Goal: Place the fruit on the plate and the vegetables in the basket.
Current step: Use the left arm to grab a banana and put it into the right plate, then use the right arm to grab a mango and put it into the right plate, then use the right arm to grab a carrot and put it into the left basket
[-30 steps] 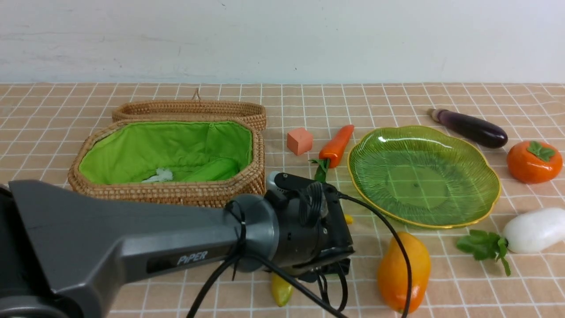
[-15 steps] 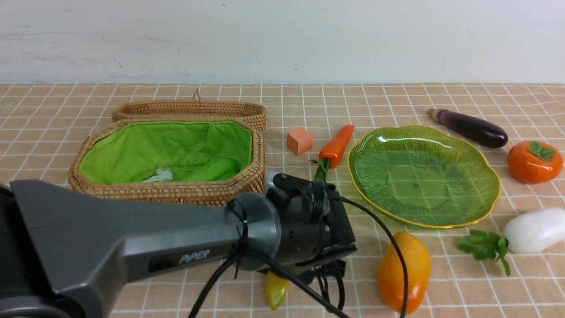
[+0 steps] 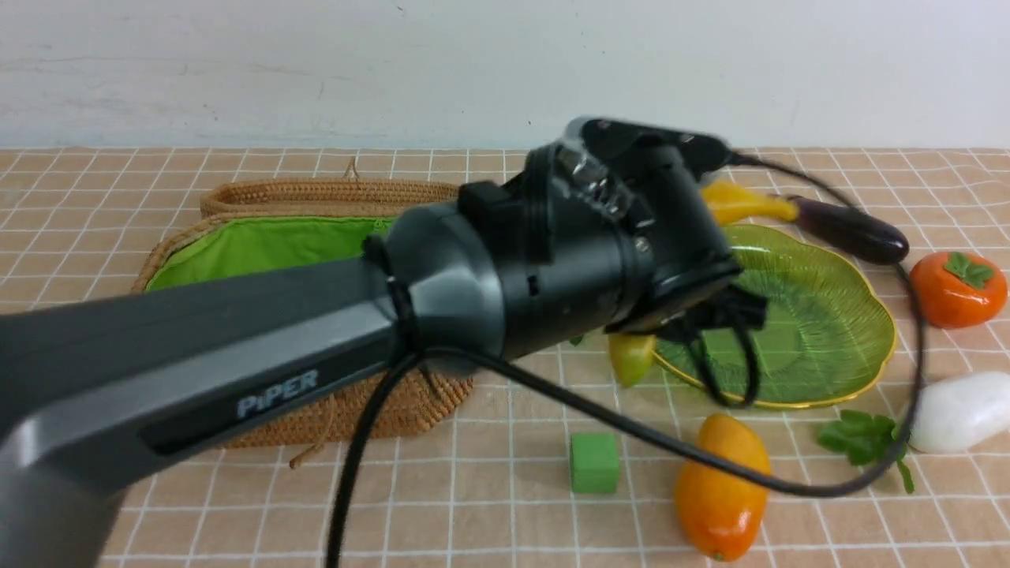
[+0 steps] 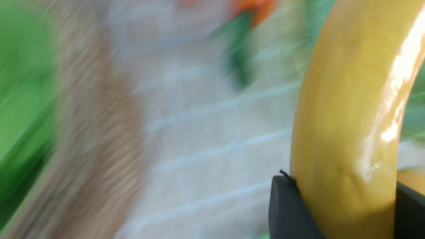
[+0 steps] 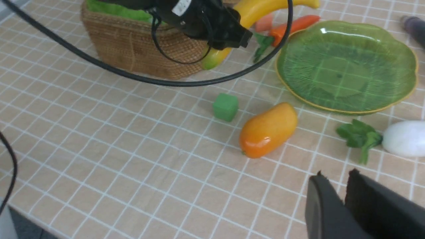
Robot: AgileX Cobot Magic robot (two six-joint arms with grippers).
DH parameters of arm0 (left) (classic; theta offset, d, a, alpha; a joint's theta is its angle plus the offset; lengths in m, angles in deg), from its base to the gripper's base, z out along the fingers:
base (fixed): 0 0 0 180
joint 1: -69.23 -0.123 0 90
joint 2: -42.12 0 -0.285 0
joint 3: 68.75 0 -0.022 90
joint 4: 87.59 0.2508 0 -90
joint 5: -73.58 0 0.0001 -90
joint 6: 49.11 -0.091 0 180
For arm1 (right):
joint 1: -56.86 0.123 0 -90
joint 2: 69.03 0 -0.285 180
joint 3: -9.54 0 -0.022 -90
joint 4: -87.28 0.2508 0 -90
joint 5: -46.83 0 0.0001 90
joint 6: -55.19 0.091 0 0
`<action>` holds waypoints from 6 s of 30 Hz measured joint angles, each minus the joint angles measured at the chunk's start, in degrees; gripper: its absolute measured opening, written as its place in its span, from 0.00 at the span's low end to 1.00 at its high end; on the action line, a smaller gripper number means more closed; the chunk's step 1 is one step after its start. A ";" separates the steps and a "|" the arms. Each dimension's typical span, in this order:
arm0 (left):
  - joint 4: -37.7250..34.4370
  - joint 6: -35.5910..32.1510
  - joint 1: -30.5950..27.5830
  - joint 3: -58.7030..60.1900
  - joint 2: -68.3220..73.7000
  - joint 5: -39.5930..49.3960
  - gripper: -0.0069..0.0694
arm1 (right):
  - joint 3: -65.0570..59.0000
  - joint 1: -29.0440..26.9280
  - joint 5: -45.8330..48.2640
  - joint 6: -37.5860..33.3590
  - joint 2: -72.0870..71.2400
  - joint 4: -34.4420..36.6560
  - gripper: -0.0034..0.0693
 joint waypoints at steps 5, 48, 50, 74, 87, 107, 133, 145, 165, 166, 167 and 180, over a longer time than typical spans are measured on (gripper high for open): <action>-10.25 -17.43 -1.91 -22.50 14.74 -0.78 0.49 | 0.00 0.00 0.00 0.69 0.00 0.28 0.22; -24.72 -35.98 -15.66 -47.73 30.27 17.33 0.31 | 0.00 0.00 0.00 2.83 4.70 -1.97 0.23; -25.77 -37.28 -17.64 -47.73 31.32 15.25 0.38 | 0.00 0.00 -0.06 2.89 5.75 -0.80 0.24; -27.67 -40.60 -18.60 -47.62 32.51 24.85 0.36 | -0.05 0.00 -0.10 4.74 8.54 2.07 0.24; -30.64 -43.46 -18.60 -31.59 6.40 26.40 0.07 | -0.28 0.00 -6.36 6.76 30.24 -3.35 0.24; -45.54 -55.83 -18.60 51.15 -74.18 -9.10 0.07 | -0.28 0.00 -20.99 20.93 60.44 0.48 0.56; -50.64 -59.55 -18.60 58.06 -88.68 -3.66 0.07 | 0.05 -4.50 -28.59 25.40 80.69 2.23 0.83; -53.37 -59.61 -18.60 58.06 -84.71 -9.39 0.07 | 15.20 -20.14 -31.10 13.84 74.17 -6.80 0.83; -54.50 -61.33 -18.60 58.06 -79.40 -16.57 0.07 | 30.26 -24.40 -27.70 -0.79 89.96 13.26 0.89; -54.51 -61.86 -18.60 58.06 -79.35 -16.43 0.07 | 32.80 -23.65 -26.12 -3.06 90.40 15.42 0.84; -54.45 -62.12 -18.60 58.06 -79.35 -16.37 0.07 | 33.37 -23.47 -25.81 -3.06 90.51 15.82 0.83; -54.33 -64.25 -18.60 58.06 -77.36 -16.32 0.07 | 66.10 -8.34 -13.47 3.82 112.23 11.77 0.70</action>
